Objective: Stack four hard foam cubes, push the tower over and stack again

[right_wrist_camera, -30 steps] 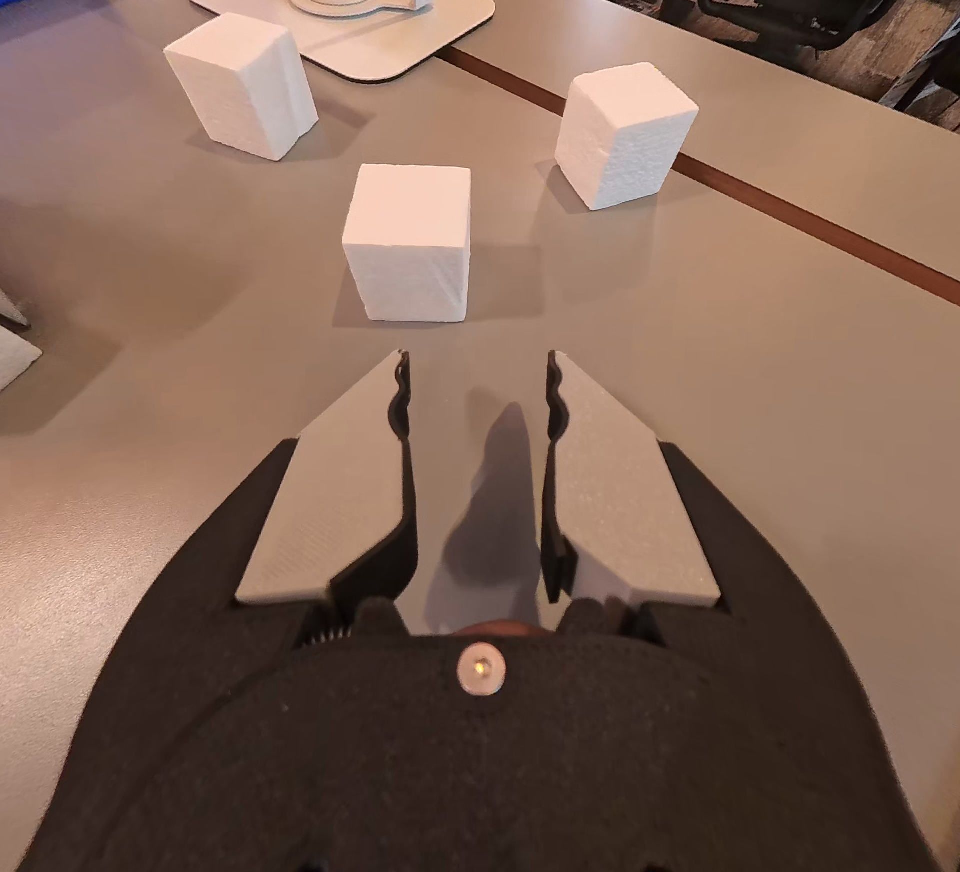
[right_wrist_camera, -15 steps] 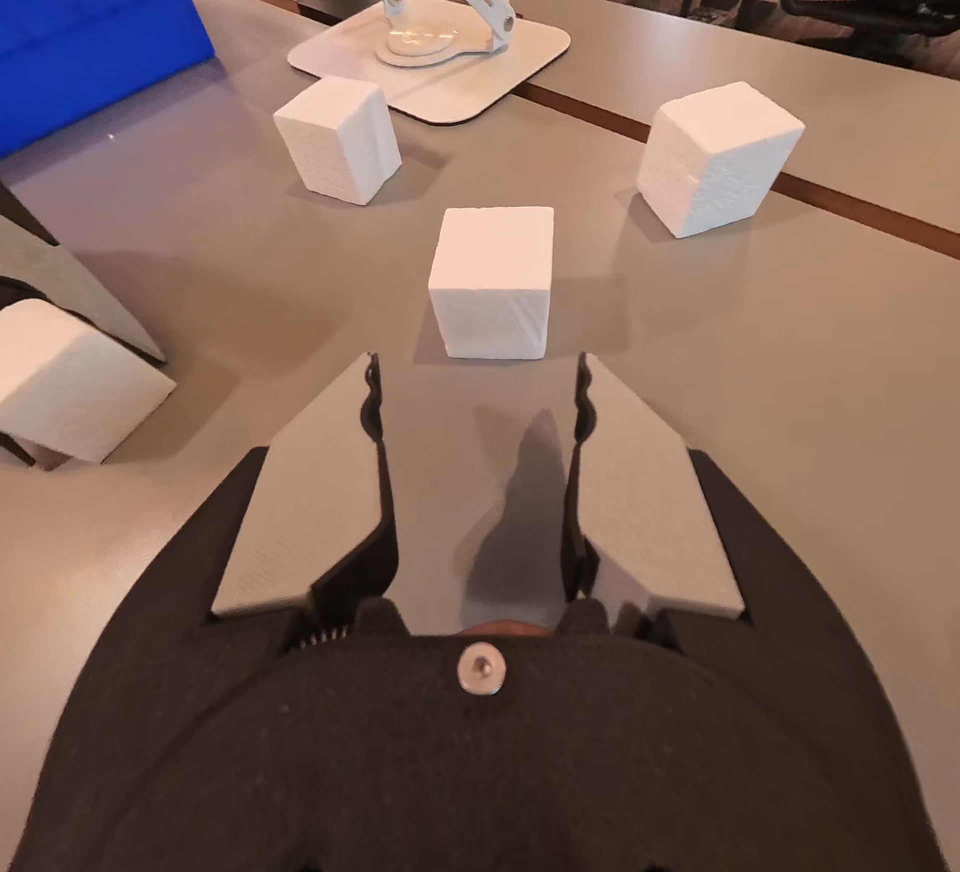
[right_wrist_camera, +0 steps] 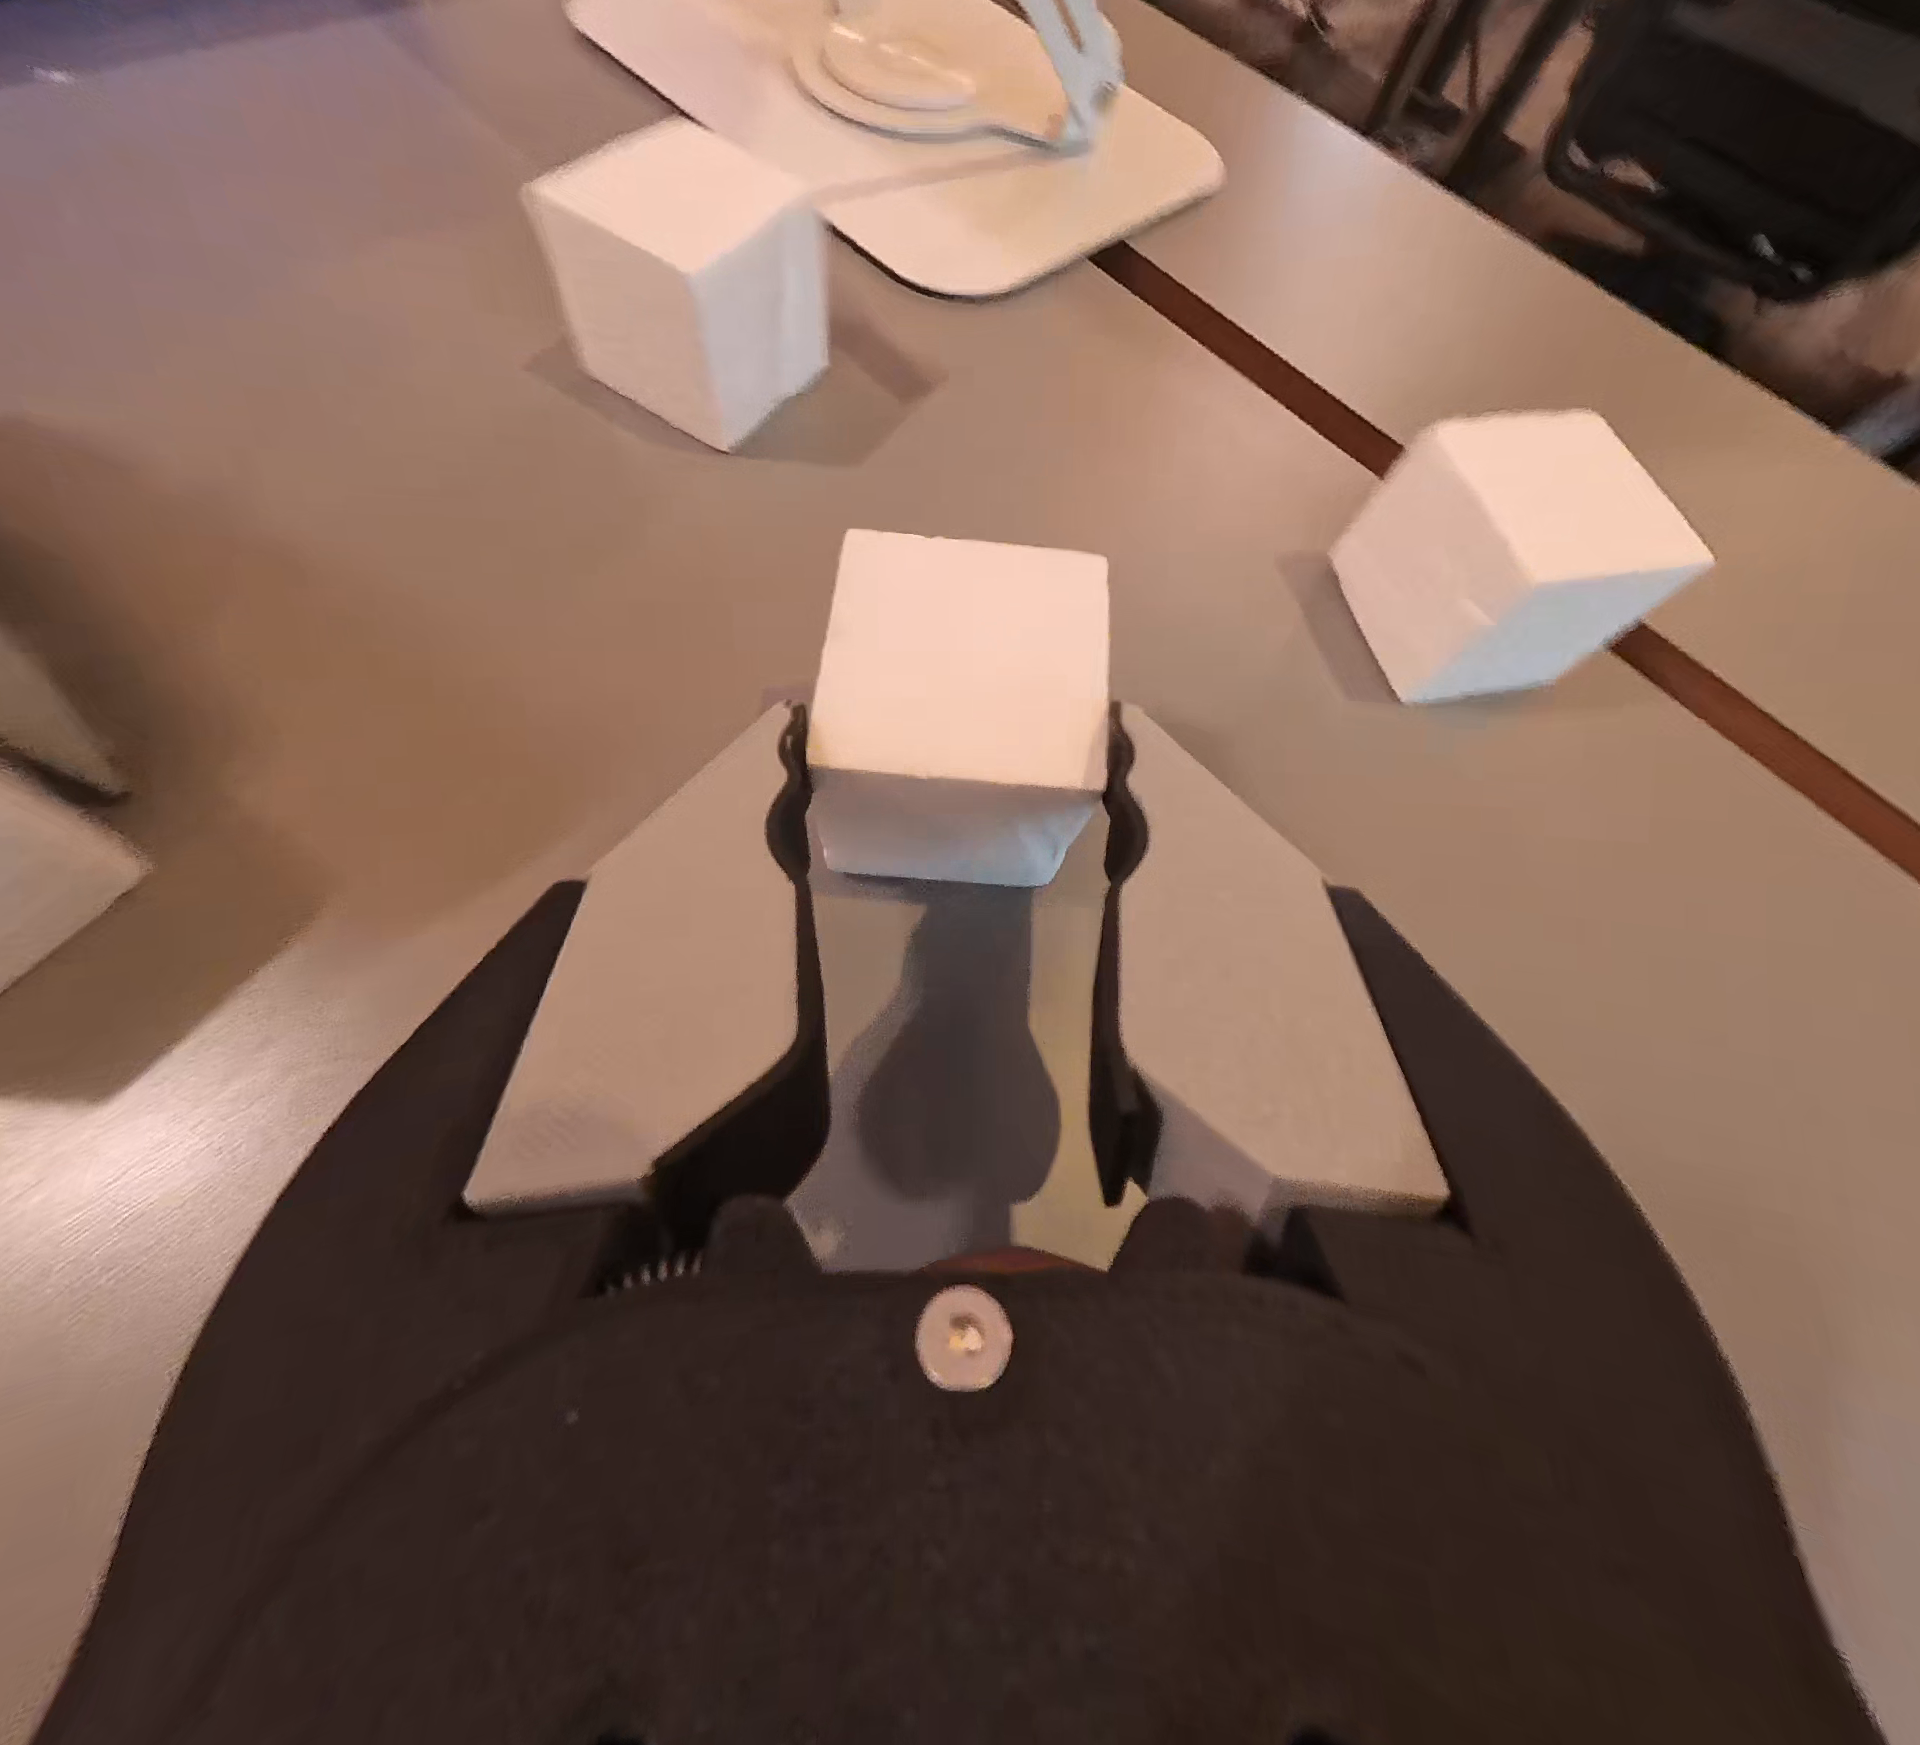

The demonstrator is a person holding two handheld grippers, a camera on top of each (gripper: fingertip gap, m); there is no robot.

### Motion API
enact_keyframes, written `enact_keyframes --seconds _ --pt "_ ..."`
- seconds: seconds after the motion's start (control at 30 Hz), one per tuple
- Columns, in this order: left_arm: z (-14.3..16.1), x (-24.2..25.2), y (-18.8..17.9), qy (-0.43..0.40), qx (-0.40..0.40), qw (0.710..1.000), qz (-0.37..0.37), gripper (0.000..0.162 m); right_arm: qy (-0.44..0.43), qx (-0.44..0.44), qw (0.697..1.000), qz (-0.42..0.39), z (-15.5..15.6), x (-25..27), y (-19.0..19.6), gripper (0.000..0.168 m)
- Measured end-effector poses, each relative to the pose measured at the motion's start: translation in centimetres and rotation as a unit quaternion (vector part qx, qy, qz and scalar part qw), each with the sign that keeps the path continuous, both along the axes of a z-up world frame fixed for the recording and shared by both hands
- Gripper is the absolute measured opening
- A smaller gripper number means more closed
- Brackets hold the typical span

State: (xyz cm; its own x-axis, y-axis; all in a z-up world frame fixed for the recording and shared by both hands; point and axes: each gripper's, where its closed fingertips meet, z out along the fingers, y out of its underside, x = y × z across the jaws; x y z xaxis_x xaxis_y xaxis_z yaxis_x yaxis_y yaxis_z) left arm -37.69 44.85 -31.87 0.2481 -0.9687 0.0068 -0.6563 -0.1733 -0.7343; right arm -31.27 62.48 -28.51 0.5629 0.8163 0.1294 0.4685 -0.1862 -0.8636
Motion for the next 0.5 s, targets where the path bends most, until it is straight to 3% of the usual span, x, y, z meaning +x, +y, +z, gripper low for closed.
enact_keyframes --seconds 0.17,0.3,0.5 --pt "0.0 0.1 -0.7 -0.001 0.001 1.000 -0.024 0.063 0.076 0.010 0.986 0.147 3.4 -2.2 -6.3 0.054" --pt "0.0 0.3 -2.0 -0.001 0.001 0.998 -0.062 0.062 0.131 -0.043 0.942 0.306 7.4 -4.3 -13.8 0.054" --pt "0.0 0.6 -2.6 -0.001 0.000 0.997 -0.077 0.062 0.064 -0.020 0.915 0.399 7.4 -5.9 -19.7 0.054"
